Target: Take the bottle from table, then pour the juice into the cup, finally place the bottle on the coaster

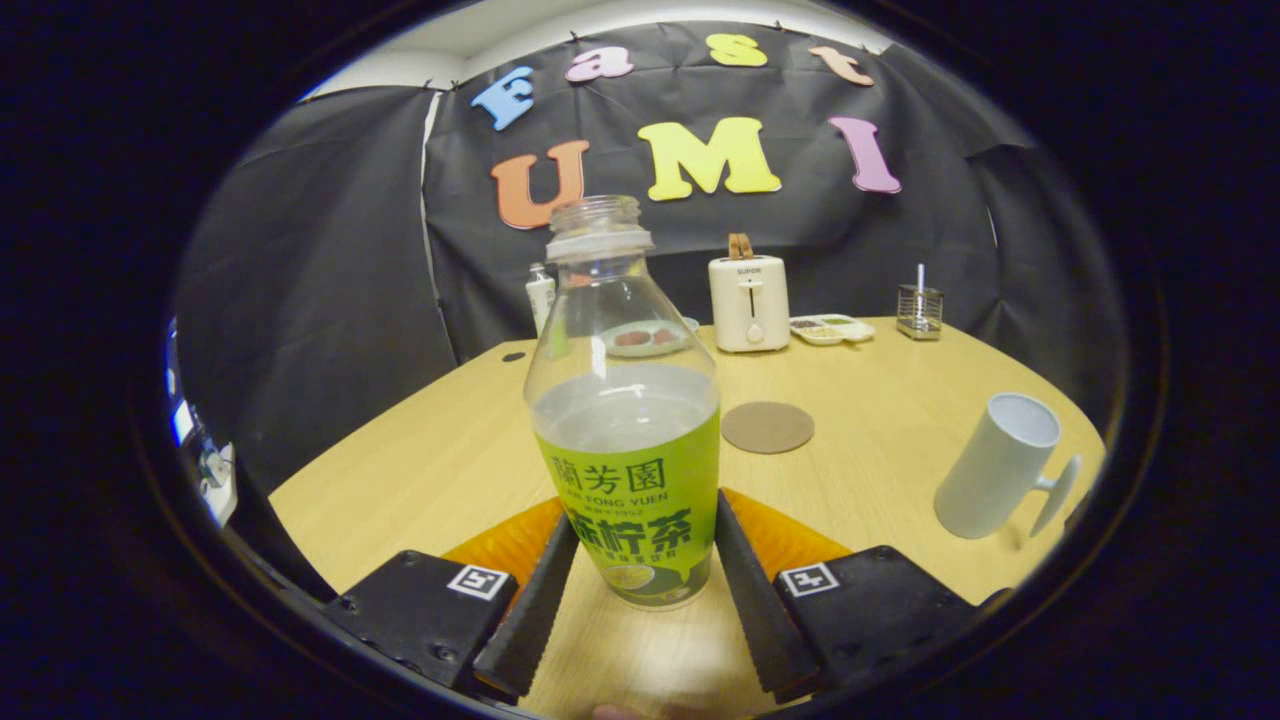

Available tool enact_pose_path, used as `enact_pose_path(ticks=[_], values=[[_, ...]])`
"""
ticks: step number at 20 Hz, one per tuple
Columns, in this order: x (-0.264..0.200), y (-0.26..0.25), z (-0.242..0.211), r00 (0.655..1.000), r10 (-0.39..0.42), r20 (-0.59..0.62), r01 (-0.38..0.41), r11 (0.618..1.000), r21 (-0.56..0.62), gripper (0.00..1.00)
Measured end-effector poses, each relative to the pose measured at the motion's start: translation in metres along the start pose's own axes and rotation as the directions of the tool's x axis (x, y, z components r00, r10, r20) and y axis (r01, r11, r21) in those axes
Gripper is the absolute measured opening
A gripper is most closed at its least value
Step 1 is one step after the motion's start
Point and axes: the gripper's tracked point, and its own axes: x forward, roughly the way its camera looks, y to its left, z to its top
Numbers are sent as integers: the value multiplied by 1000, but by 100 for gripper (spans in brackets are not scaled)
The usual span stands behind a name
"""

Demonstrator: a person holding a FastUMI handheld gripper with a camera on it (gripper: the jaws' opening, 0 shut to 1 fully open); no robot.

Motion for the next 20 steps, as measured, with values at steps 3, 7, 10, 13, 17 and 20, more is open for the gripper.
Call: enact_pose_path(ticks=[3, 7, 10, 13, 17, 20], values=[[-4, 1, 3, 997, 76, -5, -75, 993, 94, 83], [-12, -5, 14, 985, 173, 19, -172, 958, 228, 82], [-24, -13, 27, 969, 229, 91, -247, 898, 364, 81], [-33, -17, 37, 948, 283, 148, -319, 806, 498, 81], [-39, -23, 43, 929, 322, 184, -367, 731, 575, 81], [-43, -33, 51, 917, 323, 233, -394, 655, 645, 81]])
